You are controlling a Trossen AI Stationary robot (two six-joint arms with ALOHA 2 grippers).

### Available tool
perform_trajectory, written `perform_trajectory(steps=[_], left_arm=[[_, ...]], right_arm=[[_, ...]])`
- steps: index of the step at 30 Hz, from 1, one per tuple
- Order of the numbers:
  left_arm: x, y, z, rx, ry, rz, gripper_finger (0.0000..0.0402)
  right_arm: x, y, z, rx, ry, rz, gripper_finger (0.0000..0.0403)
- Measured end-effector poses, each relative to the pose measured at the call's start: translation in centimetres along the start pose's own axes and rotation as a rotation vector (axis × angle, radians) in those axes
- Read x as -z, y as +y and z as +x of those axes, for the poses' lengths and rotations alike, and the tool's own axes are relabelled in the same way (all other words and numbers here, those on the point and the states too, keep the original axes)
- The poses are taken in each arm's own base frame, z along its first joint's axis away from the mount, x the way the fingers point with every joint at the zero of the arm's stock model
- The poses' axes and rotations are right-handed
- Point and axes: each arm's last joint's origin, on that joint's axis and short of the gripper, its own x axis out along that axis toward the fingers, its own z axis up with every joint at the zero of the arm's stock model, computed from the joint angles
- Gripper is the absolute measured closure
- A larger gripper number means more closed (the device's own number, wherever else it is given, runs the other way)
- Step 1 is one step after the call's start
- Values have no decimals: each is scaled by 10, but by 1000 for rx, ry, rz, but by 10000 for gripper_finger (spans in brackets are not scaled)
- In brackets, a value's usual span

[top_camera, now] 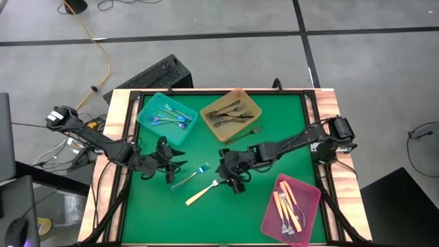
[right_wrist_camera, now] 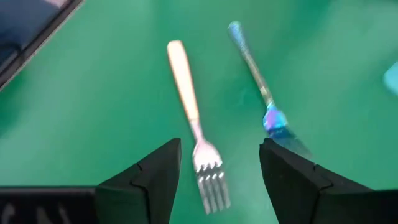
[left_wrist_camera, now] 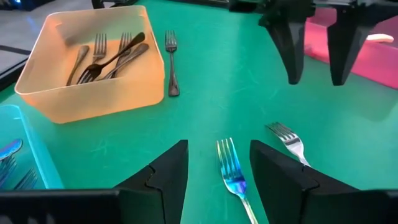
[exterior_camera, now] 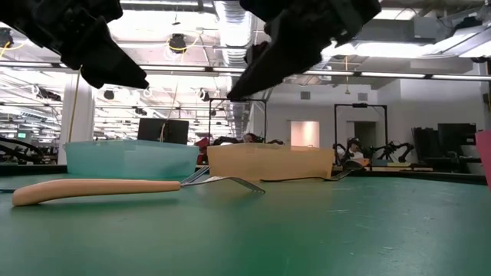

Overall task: Sort silverware by color (type)
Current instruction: Put the yellow fork into the pink bin

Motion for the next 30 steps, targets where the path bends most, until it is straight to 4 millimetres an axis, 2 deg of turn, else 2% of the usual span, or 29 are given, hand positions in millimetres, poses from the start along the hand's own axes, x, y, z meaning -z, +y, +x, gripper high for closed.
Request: perform_trajectory(steps=[9,20,27,30], left_arm=[[-1,1,1,8,5,-20,246],[-1,1,1,7,5,-14,246],[-1,1,1,7,1,-39,246],[-3,1,1,12,-8,-71,246]], right_arm=[[1,20,1,-42,29,-20,164],[0,9,1,7,19,-36,164],[4,6,25,18,-27,-63,163],[13,10,35,6,12,-70,163]])
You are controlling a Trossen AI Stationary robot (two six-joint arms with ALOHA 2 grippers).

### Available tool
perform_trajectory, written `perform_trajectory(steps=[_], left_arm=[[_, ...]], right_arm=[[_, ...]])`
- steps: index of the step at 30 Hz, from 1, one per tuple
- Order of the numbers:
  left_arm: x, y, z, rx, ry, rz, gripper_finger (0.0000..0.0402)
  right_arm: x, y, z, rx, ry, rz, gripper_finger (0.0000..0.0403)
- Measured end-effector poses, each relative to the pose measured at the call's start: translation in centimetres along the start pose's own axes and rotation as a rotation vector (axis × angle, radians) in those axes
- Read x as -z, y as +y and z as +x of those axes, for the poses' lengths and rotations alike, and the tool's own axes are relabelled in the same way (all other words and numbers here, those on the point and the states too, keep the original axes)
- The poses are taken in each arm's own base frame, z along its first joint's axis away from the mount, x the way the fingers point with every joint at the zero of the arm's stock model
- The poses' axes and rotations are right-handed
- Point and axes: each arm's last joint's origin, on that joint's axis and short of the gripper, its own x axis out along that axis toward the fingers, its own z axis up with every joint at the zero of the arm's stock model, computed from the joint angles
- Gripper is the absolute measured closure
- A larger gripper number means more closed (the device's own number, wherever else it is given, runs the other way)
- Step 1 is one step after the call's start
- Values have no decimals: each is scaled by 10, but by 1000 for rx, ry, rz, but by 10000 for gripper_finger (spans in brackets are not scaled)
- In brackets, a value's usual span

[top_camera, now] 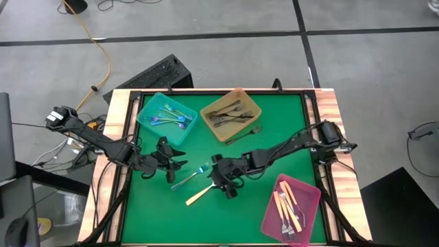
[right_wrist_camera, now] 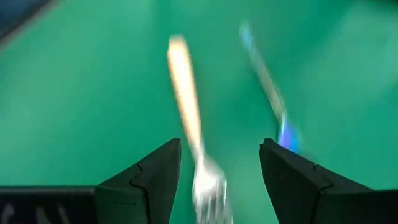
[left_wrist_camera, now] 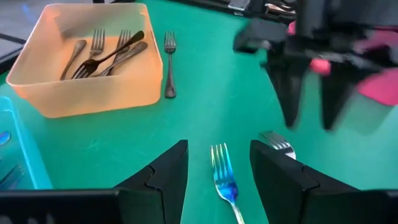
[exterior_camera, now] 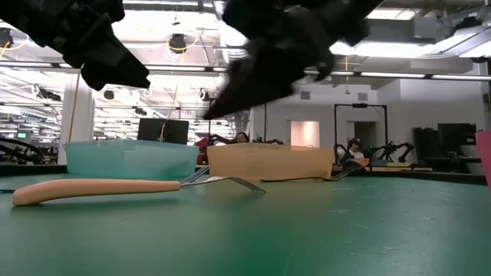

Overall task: Sort silverware by color (type)
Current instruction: Put the yellow fork into the pink bin

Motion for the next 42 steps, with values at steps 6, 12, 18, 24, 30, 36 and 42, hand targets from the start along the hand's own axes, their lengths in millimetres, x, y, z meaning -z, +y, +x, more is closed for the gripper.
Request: perform_trajectory(steps=[6,12,18,24,30,36,42], left_arm=[[0,-1,0,7,3,-34,246],[1,-1,1,8,10,-37,246],[5,-2,3,-1,32,-25,246],[10,-6,10,-11,48,-12,246],[13,-7,13,-15,65,2,246],[15,-8,15,-15,77,13,246],[15,-8,15,-7,81,1,246]], right_arm=[[-1,-2,23,7,-43,-5,163],[9,1,37,-7,10,28,163],[16,1,49,-20,21,65,163],[27,3,58,-31,70,75,163],[34,-1,63,-44,95,132,174],[41,-8,63,-44,143,222,228],[43,-11,63,-40,152,233,284]])
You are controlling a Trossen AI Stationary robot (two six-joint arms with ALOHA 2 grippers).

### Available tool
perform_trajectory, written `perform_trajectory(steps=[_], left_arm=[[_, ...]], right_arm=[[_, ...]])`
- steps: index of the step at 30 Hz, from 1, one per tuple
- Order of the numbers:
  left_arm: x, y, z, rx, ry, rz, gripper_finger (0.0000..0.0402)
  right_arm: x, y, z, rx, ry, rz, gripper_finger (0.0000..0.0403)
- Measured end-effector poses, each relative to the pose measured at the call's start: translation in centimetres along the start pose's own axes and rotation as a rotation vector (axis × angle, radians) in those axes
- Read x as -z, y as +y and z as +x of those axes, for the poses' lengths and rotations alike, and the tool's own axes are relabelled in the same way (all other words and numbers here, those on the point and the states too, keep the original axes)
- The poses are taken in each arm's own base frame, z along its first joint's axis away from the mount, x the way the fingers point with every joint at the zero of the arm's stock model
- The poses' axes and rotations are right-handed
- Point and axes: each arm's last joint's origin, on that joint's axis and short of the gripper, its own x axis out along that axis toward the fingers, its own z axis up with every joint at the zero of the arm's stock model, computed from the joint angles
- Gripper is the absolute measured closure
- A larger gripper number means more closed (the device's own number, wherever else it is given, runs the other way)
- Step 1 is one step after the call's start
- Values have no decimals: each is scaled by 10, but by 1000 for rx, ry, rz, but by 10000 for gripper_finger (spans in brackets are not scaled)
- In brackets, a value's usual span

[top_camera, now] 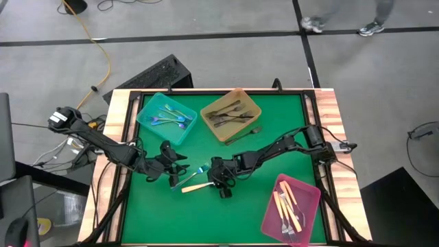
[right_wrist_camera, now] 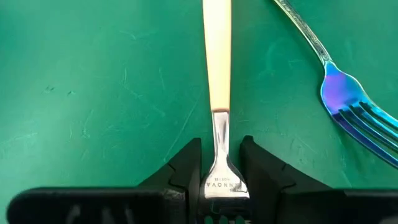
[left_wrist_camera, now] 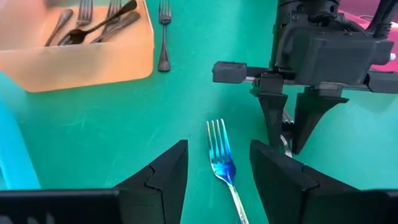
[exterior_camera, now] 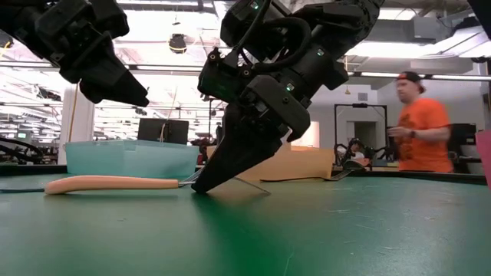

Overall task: Sort silverware by color (type)
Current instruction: Put the yellow fork into the pink bin

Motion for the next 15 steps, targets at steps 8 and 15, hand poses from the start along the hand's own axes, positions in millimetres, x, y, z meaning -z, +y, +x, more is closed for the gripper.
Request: perform_trajectory(steps=[8,15], left_arm=[[0,0,0,7,5,-1,246],[0,0,0,7,5,-2,246]], right_arm=[[0,7,1,4,-3,-17,284],[-6,13,-8,7,-24,-27,284]])
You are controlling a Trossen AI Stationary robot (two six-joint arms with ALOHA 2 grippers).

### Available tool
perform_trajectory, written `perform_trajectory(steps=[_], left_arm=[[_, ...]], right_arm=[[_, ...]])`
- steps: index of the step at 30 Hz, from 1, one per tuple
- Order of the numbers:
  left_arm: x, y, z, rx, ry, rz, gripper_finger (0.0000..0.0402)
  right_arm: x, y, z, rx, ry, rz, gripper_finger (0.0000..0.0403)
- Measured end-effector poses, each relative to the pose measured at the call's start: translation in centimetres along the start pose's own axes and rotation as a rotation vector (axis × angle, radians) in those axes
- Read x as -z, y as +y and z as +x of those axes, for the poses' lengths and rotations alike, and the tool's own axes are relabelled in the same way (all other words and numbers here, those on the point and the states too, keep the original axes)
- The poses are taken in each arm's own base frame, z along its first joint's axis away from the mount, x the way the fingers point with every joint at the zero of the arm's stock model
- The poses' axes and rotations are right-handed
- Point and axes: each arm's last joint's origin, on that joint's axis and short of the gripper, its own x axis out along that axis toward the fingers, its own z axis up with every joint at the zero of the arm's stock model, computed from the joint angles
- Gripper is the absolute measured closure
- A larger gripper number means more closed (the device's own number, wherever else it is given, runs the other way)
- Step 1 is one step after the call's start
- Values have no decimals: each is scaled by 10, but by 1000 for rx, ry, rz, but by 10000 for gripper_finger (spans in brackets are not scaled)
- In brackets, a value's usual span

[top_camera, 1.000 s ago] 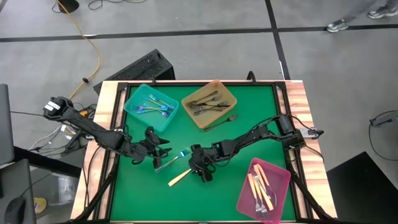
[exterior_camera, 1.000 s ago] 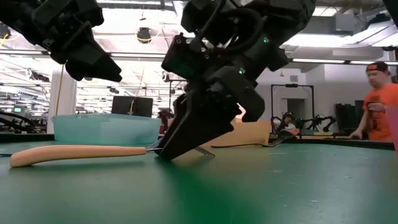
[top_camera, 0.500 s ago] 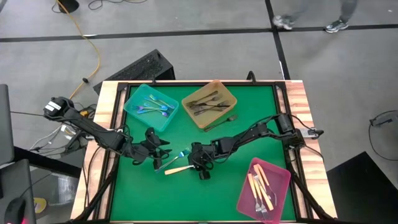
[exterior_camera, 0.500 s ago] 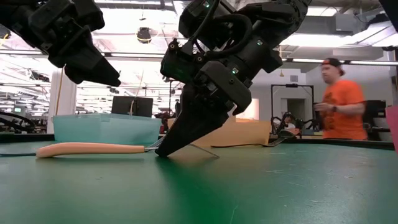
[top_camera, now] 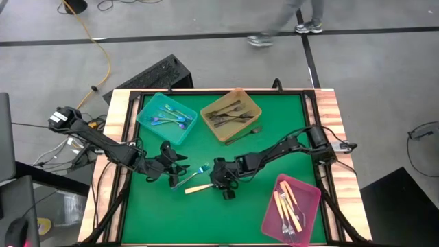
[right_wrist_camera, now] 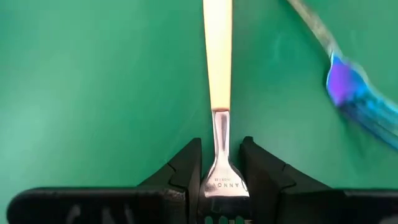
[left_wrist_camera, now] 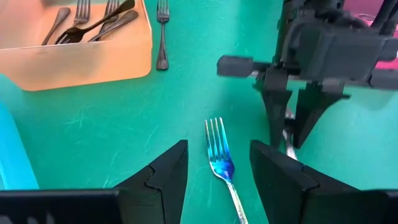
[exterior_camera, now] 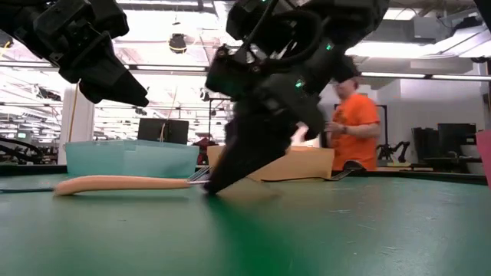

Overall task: Sort silverware by color (type)
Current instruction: Put the yellow fork into the pink bin

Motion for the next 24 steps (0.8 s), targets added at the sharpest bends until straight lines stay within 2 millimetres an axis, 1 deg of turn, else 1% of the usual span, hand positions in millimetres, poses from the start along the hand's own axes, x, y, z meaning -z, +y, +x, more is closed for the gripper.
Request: perform_trajectory(steps=[6,11,15,19,24], left_arm=[[0,0,0,-2,1,20,246],[0,0,0,-1,0,26,246],[0,0,0,-2,0,30,246],[0,0,0,-2,-1,29,246],[0,0,0,-9,-6,29,246]], right_arm=[[-12,3,-30,-9,0,-2,284],[-27,6,-70,33,-17,0,284],[-33,16,-107,95,0,11,284],[-32,29,-149,228,28,103,284],[-24,54,-197,384,-18,318,284]])
